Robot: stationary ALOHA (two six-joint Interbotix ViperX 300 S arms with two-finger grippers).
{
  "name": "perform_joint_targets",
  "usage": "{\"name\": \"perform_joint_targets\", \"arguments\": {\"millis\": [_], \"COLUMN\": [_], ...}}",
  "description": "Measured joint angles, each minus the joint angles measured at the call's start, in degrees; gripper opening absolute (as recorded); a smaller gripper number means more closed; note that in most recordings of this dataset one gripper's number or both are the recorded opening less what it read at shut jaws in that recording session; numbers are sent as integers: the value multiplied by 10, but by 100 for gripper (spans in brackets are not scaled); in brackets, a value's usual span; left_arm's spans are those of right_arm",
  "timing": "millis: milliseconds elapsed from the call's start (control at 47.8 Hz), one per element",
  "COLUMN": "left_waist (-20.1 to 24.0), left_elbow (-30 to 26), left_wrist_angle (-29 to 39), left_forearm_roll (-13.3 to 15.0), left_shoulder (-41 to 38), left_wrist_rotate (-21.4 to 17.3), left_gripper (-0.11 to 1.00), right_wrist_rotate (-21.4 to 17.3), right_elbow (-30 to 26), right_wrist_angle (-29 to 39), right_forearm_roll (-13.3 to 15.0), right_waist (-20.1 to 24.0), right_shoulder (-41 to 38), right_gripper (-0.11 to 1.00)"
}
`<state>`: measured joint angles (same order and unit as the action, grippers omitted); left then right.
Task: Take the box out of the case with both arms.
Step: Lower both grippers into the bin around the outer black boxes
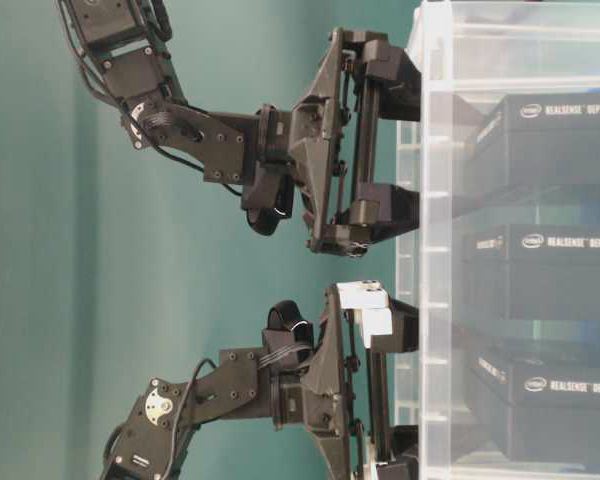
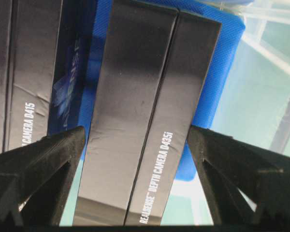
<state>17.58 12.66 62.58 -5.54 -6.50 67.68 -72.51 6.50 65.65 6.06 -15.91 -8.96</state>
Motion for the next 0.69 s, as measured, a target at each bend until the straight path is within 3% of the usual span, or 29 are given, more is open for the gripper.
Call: {"name": "perform_joint_targets", "arguments": {"millis": [356, 440, 544, 691], "left_waist": [-5, -6, -8, -9], "left_elbow": [2, 3, 4, 3], "left_wrist_angle": [3, 5, 6, 6], "left_forearm_roll": [0, 1, 2, 5], "left_shoulder": [0, 0, 0, 0], "left_wrist_rotate": [0, -1, -2, -2], "left_gripper": [78, 71, 64, 64], "right_wrist_rotate": [-3, -2, -4, -4], "right_elbow": [-2, -1, -1, 0], "right_wrist_angle": [4, 8, 18, 9], "right_forearm_roll": [-10, -10, -9, -5], "right_waist": [2, 3, 3, 4], "right_shoulder": [-11, -11, -12, -12], "right_gripper": [93, 87, 67, 67]}}
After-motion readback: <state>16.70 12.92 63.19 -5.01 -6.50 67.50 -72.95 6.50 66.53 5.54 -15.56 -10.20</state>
